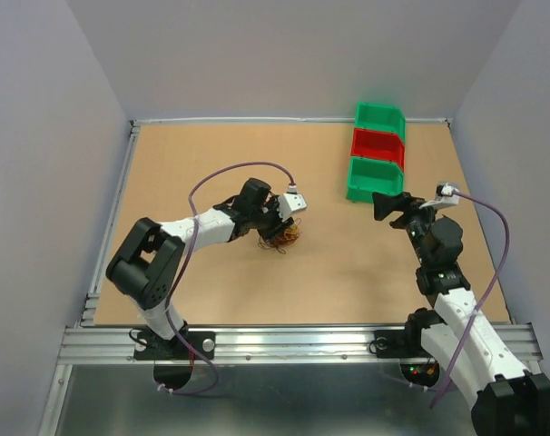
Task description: Untangle the cables
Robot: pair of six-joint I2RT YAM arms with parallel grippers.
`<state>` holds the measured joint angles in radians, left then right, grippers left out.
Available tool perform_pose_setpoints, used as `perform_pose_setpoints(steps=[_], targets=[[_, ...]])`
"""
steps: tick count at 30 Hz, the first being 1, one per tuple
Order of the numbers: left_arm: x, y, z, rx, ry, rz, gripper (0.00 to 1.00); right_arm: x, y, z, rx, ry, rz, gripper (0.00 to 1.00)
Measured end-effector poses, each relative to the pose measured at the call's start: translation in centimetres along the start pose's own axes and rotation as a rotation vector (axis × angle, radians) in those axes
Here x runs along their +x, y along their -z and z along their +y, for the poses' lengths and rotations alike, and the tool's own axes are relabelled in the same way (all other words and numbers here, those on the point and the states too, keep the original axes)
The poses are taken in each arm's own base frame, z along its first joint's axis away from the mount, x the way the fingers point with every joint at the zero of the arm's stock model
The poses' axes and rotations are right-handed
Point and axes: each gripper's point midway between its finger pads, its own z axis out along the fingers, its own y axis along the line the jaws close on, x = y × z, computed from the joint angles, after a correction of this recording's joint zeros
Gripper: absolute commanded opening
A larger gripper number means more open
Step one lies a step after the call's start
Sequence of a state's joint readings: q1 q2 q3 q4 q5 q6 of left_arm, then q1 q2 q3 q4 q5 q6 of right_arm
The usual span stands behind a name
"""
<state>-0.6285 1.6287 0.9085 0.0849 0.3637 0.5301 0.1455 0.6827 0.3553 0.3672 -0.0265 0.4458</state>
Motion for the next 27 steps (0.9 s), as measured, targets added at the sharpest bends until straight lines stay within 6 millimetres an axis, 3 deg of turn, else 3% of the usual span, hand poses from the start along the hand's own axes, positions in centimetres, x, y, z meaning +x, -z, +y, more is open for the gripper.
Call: perform_pose_setpoints(steps=[2, 7, 14, 20, 27], targets=[[0.7, -1.4, 0.3, 0.017, 0.012, 0.048, 0.0, 0.9, -0.4, 0.7, -0.044, 0.019, 0.05, 1.0], [1.2, -2.1, 0.4, 0.036, 0.016, 0.082, 0.0, 4.0, -1.8, 2.4, -0.172, 0.036, 0.213, 1.0], [0.2, -0.5, 0.6, 0.066, 0.018, 0.04, 0.0, 10.0, -3.4, 5.3, -0.403, -0.005, 0.483, 0.98], [-1.7, 2.1, 1.9, 0.067, 0.024, -0.053, 0.0, 14.1, -3.7, 10.2, -0.613, 0.019, 0.63, 0.8], [-2.3, 2.6, 1.4, 0.09, 0.014, -0.081, 0.0, 17.1, -4.5, 14.7, -0.789, 0.051, 0.707, 0.78]])
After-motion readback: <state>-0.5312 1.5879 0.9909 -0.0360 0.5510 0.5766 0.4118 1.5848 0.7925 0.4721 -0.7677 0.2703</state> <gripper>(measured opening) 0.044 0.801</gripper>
